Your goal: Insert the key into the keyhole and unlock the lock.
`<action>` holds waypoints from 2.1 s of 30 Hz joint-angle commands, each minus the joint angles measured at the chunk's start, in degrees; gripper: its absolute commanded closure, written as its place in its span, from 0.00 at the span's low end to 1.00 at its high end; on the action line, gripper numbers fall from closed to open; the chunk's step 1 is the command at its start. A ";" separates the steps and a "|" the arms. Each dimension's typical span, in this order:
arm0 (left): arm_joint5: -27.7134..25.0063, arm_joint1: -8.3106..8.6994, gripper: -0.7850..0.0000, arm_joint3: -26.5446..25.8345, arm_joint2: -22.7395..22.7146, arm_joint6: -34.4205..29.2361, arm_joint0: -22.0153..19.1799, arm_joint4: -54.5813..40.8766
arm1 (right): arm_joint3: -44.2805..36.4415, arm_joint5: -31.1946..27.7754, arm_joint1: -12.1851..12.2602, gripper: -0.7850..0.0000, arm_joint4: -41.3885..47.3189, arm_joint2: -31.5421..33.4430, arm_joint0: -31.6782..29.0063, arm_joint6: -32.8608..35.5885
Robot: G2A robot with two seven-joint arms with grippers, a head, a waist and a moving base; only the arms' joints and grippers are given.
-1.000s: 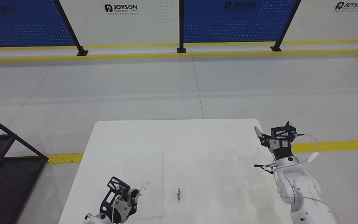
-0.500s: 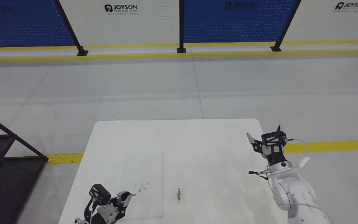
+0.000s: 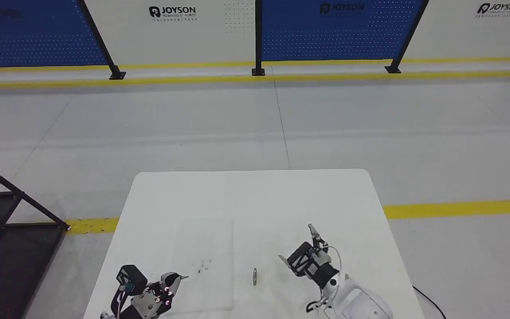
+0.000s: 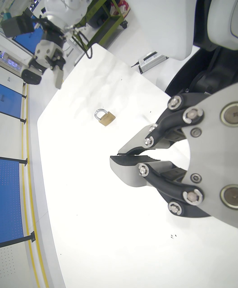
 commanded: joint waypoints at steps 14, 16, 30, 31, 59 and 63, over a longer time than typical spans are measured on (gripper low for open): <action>0.00 0.00 1.00 0.00 0.00 0.00 0.00 0.00 | 7.55 4.29 -1.53 0.00 1.43 -9.49 1.68 -3.24; 0.00 0.00 1.00 0.00 0.00 0.00 0.00 0.00 | 6.98 3.36 -1.38 0.00 1.02 -10.00 0.72 -3.38; 0.00 0.00 1.00 0.00 0.00 0.00 0.00 0.00 | 7.04 2.93 -1.38 0.00 1.44 -11.18 0.48 -3.09; 0.00 0.00 1.00 0.00 0.00 0.00 0.00 0.00 | 7.28 2.82 -1.53 0.00 2.33 -11.77 0.71 -2.76; 0.00 0.00 1.00 0.00 0.00 0.00 0.00 0.00 | 18.32 11.20 -5.56 0.73 11.00 -20.95 10.49 5.48; 0.00 0.00 1.00 0.00 0.00 0.00 0.00 0.00 | 18.46 11.56 -5.60 0.95 11.28 -20.90 10.47 4.72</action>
